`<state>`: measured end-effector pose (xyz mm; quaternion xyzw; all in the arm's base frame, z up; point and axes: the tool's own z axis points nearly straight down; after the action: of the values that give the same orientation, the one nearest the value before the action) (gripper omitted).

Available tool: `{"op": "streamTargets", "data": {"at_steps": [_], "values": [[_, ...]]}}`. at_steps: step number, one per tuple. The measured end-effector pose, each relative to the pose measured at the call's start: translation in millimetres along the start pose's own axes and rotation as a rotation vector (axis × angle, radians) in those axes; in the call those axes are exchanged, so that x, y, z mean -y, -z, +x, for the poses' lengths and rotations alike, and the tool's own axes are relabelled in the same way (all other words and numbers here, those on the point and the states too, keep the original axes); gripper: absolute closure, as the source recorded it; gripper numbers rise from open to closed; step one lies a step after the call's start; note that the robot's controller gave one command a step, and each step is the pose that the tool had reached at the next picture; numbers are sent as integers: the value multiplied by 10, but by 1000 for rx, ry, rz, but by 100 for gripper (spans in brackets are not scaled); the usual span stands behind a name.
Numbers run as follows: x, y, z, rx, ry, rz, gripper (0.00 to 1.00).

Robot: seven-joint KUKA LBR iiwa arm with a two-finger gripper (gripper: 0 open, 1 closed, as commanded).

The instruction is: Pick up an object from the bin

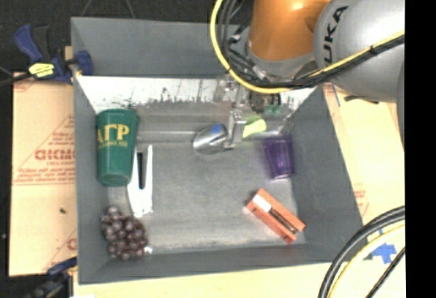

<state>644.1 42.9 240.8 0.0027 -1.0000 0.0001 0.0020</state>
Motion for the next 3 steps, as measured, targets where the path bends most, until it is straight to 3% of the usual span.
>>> {"op": "streamTargets", "data": {"at_steps": [1,2,3], "values": [[1,52,-12,9,-1,-1,0],[630,-1532,-48,14,53,1,0],[830,-748,-138,34,179,3,0]]}}
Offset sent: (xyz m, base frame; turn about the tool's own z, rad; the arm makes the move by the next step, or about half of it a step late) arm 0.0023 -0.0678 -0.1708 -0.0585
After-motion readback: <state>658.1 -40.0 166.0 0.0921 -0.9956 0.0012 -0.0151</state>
